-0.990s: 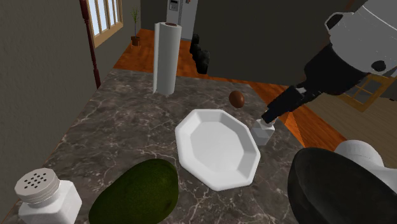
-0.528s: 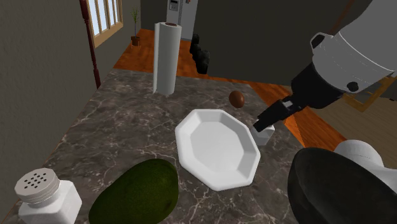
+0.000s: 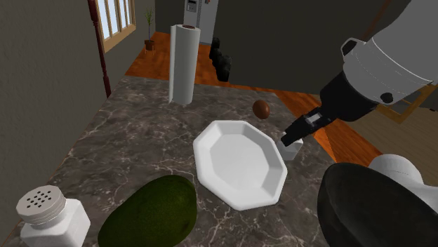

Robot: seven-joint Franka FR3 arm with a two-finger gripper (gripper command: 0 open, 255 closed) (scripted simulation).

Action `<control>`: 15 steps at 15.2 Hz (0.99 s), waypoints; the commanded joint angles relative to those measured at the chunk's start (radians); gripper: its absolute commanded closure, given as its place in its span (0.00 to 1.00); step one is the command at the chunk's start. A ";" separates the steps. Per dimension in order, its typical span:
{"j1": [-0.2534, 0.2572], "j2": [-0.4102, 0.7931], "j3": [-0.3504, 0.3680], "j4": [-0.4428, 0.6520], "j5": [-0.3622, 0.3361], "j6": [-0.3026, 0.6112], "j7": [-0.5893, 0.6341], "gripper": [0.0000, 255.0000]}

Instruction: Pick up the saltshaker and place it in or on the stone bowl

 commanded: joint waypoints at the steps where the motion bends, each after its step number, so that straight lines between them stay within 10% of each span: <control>1: 0.000 0.000 0.000 0.000 0.000 0.000 0.000 1.00; 15: -0.019 0.030 -0.024 0.091 -0.024 -0.060 -0.010 1.00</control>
